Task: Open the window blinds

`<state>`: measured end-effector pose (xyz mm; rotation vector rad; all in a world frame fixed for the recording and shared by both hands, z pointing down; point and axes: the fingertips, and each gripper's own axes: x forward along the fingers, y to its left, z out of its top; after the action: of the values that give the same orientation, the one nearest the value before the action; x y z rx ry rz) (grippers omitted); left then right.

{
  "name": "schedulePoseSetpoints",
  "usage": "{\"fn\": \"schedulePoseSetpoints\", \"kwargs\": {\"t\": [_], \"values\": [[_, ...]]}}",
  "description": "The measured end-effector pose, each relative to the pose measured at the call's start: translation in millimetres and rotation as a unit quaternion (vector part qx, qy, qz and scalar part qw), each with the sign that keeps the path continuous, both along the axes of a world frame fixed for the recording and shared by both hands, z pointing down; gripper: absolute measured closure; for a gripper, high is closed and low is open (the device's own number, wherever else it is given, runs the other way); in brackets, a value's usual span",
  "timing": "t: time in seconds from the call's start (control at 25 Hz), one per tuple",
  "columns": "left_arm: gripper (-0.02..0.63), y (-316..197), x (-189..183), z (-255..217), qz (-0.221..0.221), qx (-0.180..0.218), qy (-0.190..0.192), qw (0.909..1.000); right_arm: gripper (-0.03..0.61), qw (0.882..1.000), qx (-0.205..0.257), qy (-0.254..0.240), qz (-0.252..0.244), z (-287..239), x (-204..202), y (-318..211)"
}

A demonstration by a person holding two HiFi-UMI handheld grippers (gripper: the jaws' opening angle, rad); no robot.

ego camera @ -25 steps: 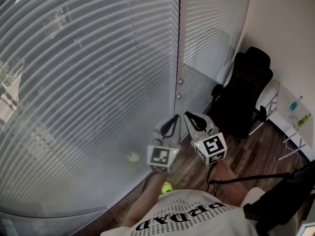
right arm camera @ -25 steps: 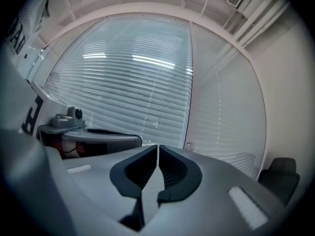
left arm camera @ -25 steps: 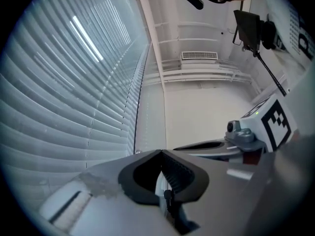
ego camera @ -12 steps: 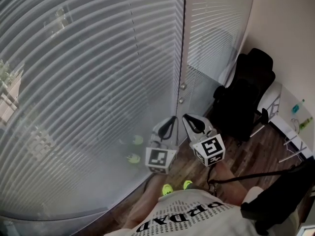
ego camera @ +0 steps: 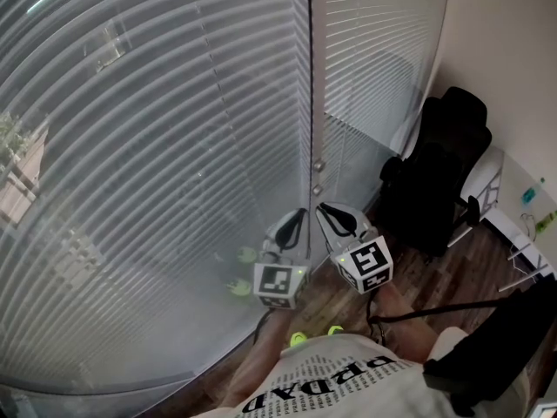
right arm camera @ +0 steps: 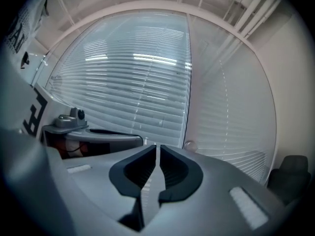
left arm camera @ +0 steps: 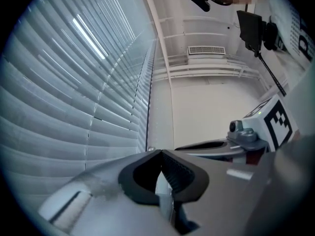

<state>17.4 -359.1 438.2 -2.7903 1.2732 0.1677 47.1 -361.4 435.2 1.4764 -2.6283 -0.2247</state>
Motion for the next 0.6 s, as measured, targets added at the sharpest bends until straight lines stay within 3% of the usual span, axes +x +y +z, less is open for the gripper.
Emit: {"fn": "schedulePoseSetpoints", "kwargs": {"t": [0.36,0.6], "values": [[0.621,-28,13,0,-0.021,-0.002,-0.002,0.9998,0.529,1.000,-0.003,0.007,-0.012,2,16,-33],[0.621,-48,18,0,-0.037,-0.011,-0.001,0.9993,0.468,1.000,-0.003,0.015,-0.018,-3,21,-57]]}}
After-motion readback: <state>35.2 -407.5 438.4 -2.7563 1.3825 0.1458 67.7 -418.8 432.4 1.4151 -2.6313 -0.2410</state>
